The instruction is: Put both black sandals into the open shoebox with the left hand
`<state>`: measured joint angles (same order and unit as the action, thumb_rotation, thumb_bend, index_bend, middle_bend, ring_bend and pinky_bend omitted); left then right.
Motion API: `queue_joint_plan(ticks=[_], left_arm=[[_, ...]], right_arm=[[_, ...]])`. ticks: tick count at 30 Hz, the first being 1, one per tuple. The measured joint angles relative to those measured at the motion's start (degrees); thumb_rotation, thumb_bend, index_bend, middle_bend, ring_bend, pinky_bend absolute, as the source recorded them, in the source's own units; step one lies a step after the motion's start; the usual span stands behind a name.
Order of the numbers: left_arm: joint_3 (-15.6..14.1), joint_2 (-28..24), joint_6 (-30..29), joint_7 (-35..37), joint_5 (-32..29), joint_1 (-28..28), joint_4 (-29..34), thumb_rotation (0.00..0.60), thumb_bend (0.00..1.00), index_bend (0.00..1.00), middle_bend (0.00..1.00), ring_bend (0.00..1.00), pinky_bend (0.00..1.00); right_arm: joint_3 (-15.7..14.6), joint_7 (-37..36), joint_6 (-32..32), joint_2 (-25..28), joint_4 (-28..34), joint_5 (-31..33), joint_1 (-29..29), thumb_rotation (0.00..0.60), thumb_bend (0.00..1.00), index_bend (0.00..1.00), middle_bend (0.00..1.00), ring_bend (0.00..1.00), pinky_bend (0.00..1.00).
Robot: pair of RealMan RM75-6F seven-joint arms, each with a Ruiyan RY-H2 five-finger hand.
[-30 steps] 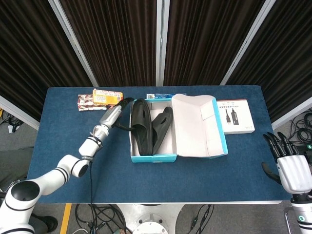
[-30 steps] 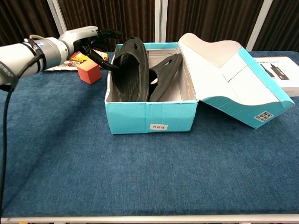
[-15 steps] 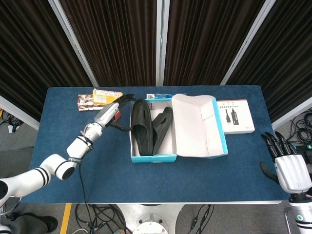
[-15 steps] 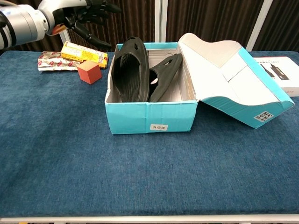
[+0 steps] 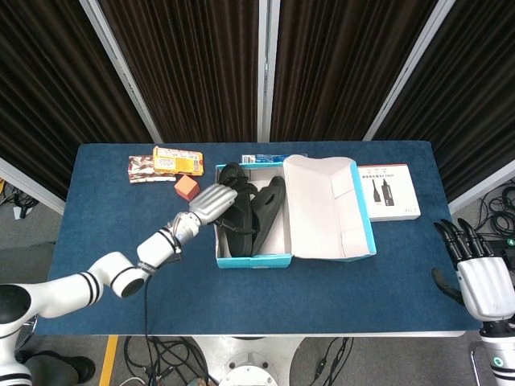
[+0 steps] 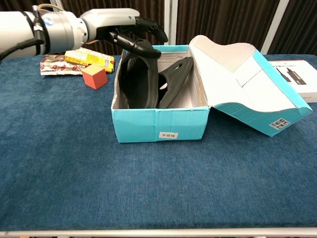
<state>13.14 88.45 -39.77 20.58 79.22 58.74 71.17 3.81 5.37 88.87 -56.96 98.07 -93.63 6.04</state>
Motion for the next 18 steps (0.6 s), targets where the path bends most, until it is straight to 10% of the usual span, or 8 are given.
queue_joint_plan(ticks=[18], left_arm=[[-1.64,2.48,-1.12,-20.39,-11.03,-0.85,-2.84,0.281,0.11,0.25,0.17,0.05,0.14]], right_arm=[[0.02,-0.35,-0.36,-0.14,-0.33,-0.33,0.32,0.600,0.24,0.07,0.10,0.05,0.23]])
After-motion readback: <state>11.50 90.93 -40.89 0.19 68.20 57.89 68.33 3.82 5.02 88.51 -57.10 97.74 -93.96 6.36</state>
